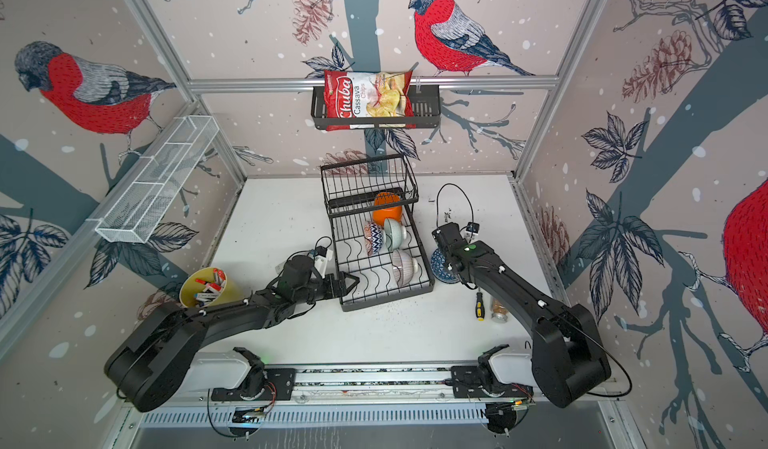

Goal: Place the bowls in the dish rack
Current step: 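Grasp the rim of the blue triangle-patterned bowl with the right gripper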

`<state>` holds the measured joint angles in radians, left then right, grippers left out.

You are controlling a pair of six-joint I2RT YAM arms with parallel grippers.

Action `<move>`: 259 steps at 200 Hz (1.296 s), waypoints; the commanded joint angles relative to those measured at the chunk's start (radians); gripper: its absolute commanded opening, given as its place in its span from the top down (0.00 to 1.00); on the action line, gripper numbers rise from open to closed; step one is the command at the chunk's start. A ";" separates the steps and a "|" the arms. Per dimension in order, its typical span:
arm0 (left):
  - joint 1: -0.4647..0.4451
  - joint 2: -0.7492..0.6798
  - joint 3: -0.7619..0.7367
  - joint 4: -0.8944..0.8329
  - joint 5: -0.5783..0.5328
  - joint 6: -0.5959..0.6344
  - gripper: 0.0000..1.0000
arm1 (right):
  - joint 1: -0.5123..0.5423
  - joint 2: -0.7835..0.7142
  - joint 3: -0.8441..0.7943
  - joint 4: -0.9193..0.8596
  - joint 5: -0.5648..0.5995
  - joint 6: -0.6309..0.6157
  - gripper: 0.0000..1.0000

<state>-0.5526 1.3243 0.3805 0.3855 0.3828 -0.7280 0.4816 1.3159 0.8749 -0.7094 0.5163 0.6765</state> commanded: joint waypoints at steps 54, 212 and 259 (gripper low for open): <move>-0.005 0.006 0.005 0.121 0.047 0.010 0.06 | -0.006 0.025 -0.002 0.020 0.004 -0.024 0.79; -0.007 0.027 0.009 0.132 0.048 0.006 0.06 | -0.007 0.027 0.008 -0.005 0.024 -0.028 1.00; -0.006 0.020 0.008 0.124 0.038 0.006 0.06 | -0.006 0.003 0.032 -0.024 0.025 -0.034 1.00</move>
<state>-0.5537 1.3502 0.3805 0.4229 0.3923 -0.7296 0.4759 1.3350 0.8909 -0.6926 0.5205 0.6533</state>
